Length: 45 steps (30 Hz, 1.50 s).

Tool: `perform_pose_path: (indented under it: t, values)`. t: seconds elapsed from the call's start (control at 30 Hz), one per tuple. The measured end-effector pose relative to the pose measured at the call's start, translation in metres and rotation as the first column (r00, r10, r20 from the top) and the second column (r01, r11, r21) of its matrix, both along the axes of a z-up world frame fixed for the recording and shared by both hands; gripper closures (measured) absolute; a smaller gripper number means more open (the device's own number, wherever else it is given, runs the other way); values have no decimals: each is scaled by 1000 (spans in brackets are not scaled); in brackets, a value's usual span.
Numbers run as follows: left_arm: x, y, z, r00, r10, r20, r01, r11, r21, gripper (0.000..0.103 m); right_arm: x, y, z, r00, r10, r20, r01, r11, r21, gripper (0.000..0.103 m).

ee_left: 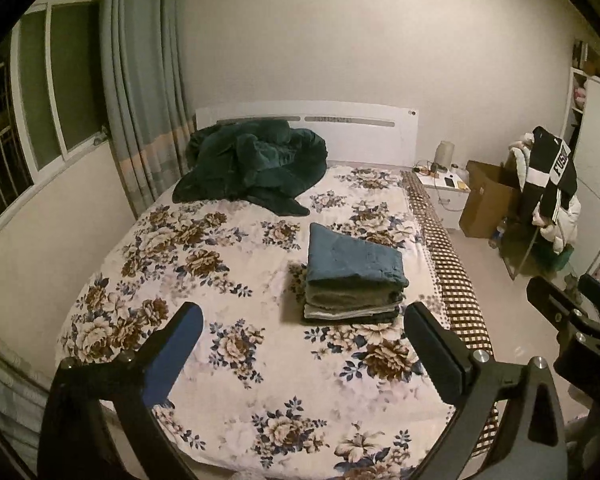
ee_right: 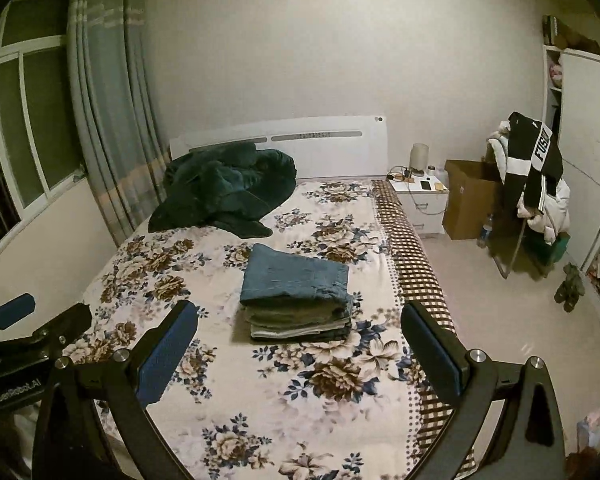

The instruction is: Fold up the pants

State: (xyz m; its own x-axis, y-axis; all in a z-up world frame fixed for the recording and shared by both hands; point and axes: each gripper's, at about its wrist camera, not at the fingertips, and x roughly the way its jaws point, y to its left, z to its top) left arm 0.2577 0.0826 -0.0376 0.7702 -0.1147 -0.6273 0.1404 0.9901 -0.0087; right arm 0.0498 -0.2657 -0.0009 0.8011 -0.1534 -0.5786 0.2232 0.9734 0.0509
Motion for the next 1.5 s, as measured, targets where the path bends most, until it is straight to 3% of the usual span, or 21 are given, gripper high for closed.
perform_pose_path:
  t: [1.5]
  values:
    - [-16, -4, 17, 1000, 15, 18, -15, 1000, 13, 0, -18, 1, 1, 1000, 3, -13, -3, 1000, 1, 0]
